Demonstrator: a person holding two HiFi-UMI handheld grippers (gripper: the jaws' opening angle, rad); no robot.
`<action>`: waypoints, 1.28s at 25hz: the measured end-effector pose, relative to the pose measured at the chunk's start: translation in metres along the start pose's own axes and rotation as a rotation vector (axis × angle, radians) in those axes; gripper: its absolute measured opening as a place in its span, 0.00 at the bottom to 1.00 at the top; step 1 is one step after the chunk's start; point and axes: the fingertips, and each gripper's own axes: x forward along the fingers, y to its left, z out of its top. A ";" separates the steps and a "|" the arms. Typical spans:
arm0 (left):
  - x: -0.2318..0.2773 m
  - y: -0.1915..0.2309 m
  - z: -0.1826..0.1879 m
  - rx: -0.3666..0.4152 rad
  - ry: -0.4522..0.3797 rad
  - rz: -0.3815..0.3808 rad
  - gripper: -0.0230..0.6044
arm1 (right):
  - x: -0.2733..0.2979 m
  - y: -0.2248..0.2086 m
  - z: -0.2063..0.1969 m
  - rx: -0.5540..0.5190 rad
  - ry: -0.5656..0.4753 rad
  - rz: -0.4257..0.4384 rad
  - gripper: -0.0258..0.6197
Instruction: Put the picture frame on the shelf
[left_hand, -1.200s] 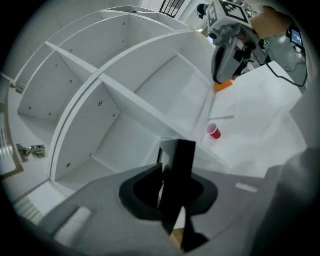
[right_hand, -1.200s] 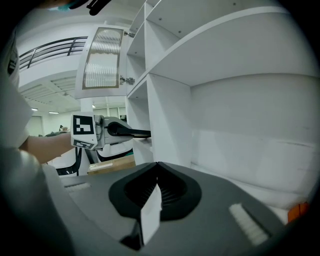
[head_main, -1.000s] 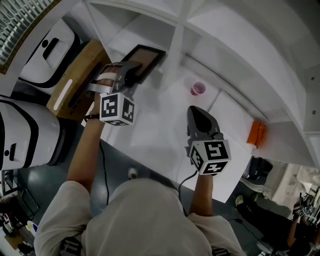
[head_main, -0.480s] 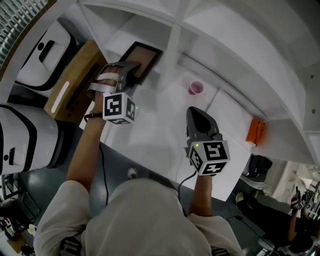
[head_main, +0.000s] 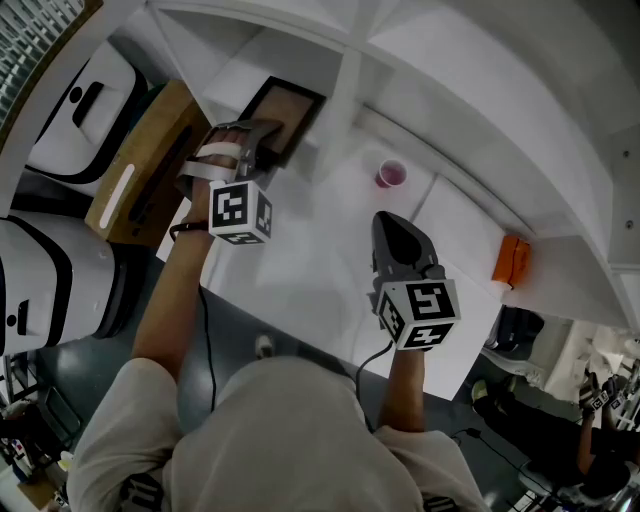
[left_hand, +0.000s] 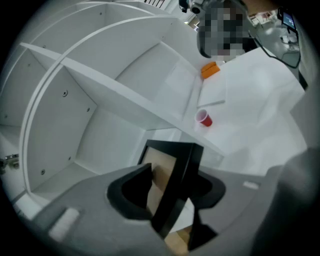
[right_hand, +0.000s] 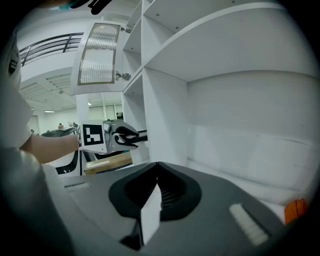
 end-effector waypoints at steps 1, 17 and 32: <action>0.001 0.000 0.000 0.004 0.002 -0.001 0.32 | 0.001 0.000 -0.001 0.000 0.002 0.000 0.05; 0.015 0.001 -0.002 -0.001 -0.002 -0.028 0.36 | 0.006 -0.003 -0.003 0.010 0.009 -0.009 0.05; 0.030 -0.005 0.000 0.001 -0.021 -0.103 0.55 | 0.011 -0.002 -0.004 0.006 0.018 -0.001 0.05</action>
